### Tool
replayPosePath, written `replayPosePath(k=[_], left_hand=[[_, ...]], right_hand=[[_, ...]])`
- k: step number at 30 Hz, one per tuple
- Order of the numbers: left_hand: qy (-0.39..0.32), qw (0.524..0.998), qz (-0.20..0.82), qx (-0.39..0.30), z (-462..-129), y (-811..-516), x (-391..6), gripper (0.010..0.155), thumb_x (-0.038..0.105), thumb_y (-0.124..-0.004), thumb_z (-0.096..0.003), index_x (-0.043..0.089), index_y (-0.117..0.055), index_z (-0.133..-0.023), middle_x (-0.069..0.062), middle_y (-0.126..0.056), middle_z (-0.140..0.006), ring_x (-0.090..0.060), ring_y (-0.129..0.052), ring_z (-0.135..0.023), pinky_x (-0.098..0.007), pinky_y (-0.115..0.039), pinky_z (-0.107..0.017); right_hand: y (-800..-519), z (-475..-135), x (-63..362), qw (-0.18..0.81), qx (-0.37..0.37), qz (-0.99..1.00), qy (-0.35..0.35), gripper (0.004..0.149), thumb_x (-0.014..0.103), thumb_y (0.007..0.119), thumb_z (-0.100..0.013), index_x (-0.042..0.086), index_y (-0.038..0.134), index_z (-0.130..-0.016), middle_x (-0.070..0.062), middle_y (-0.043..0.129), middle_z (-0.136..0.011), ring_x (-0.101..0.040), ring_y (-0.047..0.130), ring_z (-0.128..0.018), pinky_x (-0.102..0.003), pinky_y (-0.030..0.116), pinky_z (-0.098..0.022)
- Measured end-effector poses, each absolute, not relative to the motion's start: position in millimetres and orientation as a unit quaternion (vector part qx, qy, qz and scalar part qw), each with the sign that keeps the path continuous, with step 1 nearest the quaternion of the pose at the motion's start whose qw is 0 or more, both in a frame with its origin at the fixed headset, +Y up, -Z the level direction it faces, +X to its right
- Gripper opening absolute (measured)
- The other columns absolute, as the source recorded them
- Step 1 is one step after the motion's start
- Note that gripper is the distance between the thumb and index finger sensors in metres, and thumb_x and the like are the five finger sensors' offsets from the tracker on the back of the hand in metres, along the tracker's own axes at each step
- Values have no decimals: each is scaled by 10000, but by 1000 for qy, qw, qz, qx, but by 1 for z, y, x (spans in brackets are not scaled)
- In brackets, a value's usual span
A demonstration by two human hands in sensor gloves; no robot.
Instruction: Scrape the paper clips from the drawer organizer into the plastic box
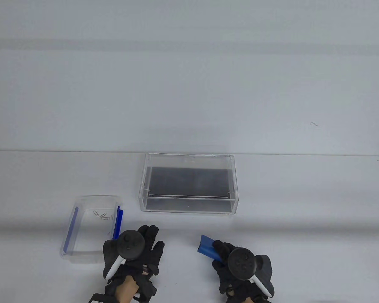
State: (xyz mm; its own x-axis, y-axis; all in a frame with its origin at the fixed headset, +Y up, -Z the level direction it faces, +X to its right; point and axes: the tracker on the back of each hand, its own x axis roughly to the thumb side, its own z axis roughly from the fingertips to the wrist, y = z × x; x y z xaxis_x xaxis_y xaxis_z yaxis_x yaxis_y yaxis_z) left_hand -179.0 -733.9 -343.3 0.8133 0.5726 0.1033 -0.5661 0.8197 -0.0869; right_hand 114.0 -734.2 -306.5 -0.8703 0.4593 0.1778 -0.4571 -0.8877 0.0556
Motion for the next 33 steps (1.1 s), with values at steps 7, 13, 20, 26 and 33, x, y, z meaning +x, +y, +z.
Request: replayPosePath(k=[7,13,20,26,33], left_hand=[[-65,953,295,-31,-344,-735,-176,665,493,-666,-465,150,-538,-1020,-154,-455,-1033,-450,-533,-944,-542,-628,-645],[-65,953,293,-37,-344,-735,-176,662,492,-666,-465,149,-542,-1018,-153,-458,-1032,-451,-533,-943,-542,-628,-645],[-65,954,289,-44,-344,-735,-175,662,493,-666,-464,147,-547,-1017,-155,-458,-1032,-451,-535,-943,-542,-629,-644],[-63,955,284,-49,-343,-735,-175,661,492,-666,-464,147,-550,-1016,-155,-462,-1031,-452,-537,-941,-542,-630,-643],[-61,955,284,-52,-343,-735,-175,661,493,-666,-464,149,-550,-1016,-154,-462,-1031,-452,-537,-941,-542,-631,-642]], right_hand=[[-748,-308,95,156,122,980,30,599,304,837,-403,315,549,-928,1,663,-947,-291,697,-861,-530,551,-692],[-759,-310,90,100,134,985,47,603,296,876,-384,315,572,-905,15,692,-922,-283,715,-844,-529,562,-687],[-771,-311,85,48,147,985,82,573,306,902,-363,301,633,-868,38,750,-882,-274,741,-818,-526,577,-680],[-771,-311,85,50,142,985,84,564,319,881,-374,308,624,-875,42,735,-895,-270,728,-828,-522,577,-680],[-768,-310,94,105,131,981,98,623,372,826,-398,282,533,-940,-1,653,-966,-298,679,-876,-533,548,-693]])
